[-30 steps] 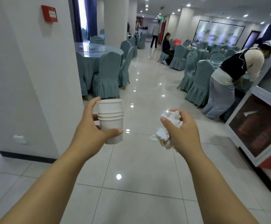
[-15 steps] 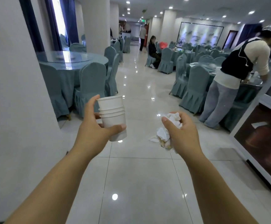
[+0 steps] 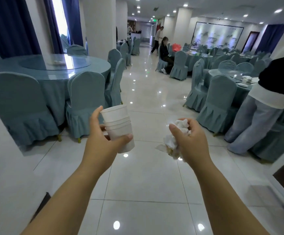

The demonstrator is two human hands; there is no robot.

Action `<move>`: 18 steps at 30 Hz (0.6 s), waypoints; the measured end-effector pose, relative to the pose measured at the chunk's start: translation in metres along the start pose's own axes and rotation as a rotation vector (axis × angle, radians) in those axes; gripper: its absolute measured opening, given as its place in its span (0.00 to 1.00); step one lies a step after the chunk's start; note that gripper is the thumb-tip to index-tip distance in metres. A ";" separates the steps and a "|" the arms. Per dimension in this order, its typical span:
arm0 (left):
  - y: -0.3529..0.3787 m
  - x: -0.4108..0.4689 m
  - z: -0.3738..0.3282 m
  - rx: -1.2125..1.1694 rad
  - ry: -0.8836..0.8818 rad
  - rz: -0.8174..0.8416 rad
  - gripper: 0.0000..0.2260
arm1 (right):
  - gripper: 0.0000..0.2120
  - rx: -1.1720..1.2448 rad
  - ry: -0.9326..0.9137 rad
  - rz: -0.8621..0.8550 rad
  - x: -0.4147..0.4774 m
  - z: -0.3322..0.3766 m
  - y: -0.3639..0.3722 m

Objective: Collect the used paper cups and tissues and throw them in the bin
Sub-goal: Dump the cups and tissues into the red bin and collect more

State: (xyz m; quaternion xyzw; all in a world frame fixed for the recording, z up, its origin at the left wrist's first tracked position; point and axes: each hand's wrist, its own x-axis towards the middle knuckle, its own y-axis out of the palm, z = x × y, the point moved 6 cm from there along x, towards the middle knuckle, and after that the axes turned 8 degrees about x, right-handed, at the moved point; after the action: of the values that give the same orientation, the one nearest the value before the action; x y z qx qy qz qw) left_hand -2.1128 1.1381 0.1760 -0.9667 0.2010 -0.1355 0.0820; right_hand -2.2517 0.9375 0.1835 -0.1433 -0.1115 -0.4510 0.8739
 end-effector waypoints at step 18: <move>0.032 0.457 0.091 0.039 -0.019 -0.118 0.42 | 0.10 0.092 -0.021 0.095 0.425 -0.084 0.230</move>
State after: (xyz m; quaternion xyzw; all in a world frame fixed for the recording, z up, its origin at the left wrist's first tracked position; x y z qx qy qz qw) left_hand -1.6947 0.9306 0.1875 -0.9764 0.1400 -0.1346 0.0946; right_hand -1.8157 0.7137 0.2079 -0.1129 -0.1341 -0.4020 0.8987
